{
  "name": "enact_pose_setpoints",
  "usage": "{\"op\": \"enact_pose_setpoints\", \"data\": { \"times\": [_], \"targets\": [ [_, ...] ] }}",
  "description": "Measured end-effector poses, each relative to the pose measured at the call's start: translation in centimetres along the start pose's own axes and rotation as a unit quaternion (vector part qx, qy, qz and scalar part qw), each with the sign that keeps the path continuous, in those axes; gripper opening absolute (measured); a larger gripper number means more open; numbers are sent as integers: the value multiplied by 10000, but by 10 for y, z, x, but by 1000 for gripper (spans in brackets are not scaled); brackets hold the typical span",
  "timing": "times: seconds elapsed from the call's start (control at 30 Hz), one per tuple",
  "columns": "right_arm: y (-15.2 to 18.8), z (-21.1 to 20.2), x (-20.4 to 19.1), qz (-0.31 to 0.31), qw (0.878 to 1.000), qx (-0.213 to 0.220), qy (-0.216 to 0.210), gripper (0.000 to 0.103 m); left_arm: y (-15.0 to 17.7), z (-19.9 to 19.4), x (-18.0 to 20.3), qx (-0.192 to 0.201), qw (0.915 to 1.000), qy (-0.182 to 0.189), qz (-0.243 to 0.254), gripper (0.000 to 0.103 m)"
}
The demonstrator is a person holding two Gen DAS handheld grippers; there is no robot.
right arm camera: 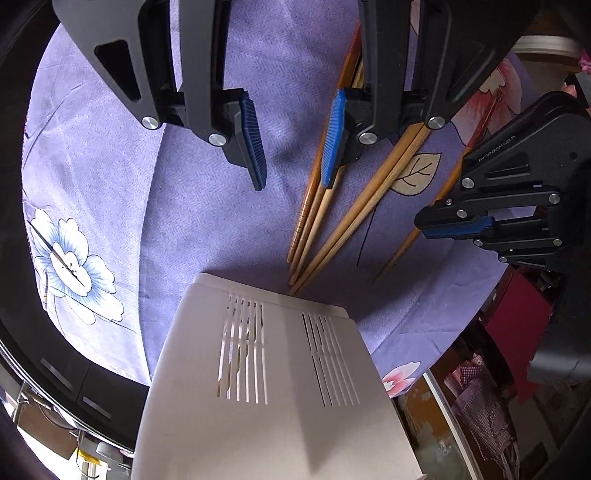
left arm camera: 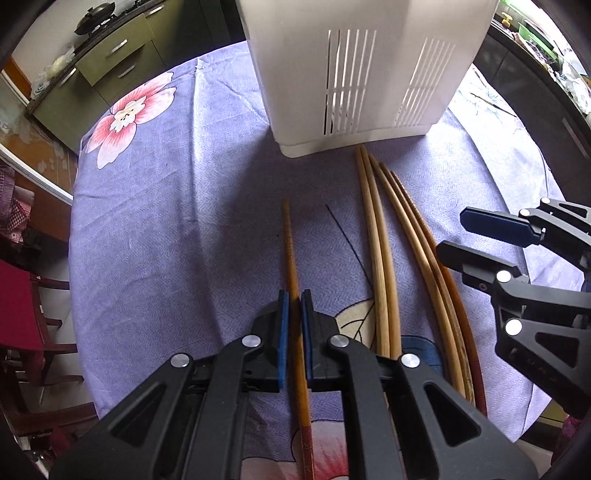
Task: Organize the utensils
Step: 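Grasp another wooden chopstick with the left tool while the right tool grasps one too, then lift the chopsticks with both tools and lower them into the white holder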
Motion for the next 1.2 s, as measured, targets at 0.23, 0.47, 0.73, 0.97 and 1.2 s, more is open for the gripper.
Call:
{"op": "enact_pose_setpoints", "data": {
  "times": [0.23,0.47,0.73,0.97,1.2],
  "targets": [
    [-1,7,-9,-171,9995,-128,236,32,8,-3,2,-2,10000,69,-31,7],
    [-2,15,-11,-208,9987,-328,323,32,6,-1,1,-17,10000,74,-37,7],
    [-8,19,-20,-217,9988,-303,318,21,5,-1,4,-34,10000,-3,3,7],
    [-13,21,-23,-149,9995,-206,201,7,4,-2,4,-89,9999,48,-54,7],
    [-16,-13,-13,-6,9996,253,106,7,-1,-18,-4,71,9996,216,-152,6]
  ]
}}
Point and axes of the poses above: each gripper's, at about its wrist camera, not at the fingertips, and z roughly the way its jaws point, x to its right, y to its underside, the point moved 4 cm from there along z, roughly the way its jaws point, and after that the axes turned 15 degrees about -z, right-handed, at the moved point
